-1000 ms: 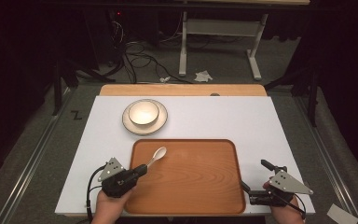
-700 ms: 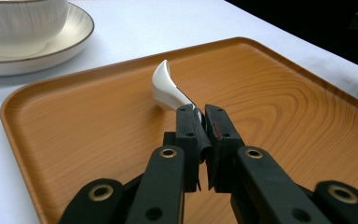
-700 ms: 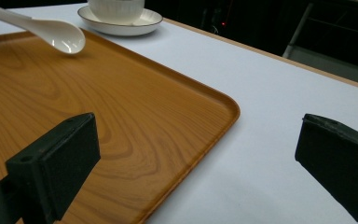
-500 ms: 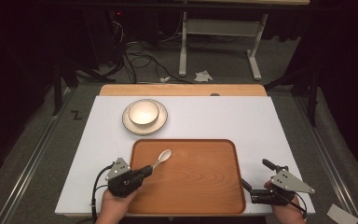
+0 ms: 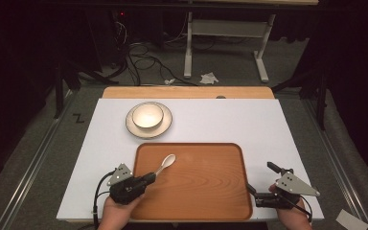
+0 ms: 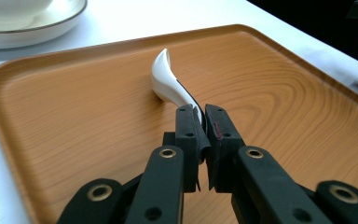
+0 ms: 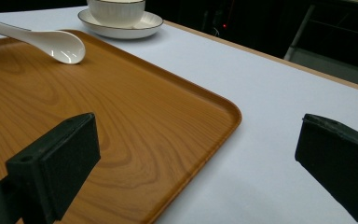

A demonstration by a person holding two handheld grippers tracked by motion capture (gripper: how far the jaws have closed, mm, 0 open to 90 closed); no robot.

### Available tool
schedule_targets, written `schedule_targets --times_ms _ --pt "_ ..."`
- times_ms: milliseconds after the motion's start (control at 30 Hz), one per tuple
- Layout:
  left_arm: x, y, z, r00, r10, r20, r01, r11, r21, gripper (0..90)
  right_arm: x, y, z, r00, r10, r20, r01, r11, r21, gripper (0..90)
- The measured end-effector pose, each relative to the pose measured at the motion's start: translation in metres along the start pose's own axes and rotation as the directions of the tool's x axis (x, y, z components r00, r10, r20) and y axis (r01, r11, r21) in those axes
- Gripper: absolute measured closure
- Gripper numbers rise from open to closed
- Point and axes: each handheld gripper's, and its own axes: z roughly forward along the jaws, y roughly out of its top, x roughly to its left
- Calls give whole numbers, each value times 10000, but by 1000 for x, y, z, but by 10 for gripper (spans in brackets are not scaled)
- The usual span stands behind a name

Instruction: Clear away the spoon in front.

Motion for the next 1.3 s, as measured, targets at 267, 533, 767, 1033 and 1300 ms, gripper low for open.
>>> schedule_targets --times_ms 267,533,767,1033,1300 --pt "2 -4 2 9994 -314 159 311 9993 212 848 1 2 -1 10000 81 50 -81 9999 -60 7" --pt "3 -7 -7 9995 -305 -109 308 9991 296 842 3 4 8 9999 -41 -103 42 10000 40 7" --pt "5 -10 -12 9988 -279 -394 298 9984 477 713 5 8 14 9996 -61 -260 61 10000 5 7" --pt "5 -14 -9 9988 -228 -438 266 9958 879 681 4 10 20 9990 -206 -389 206 9998 -19 7" --pt "1 -13 -17 9995 -190 -262 210 9969 755 900 4 11 21 9989 -188 -424 184 9998 -94 7"
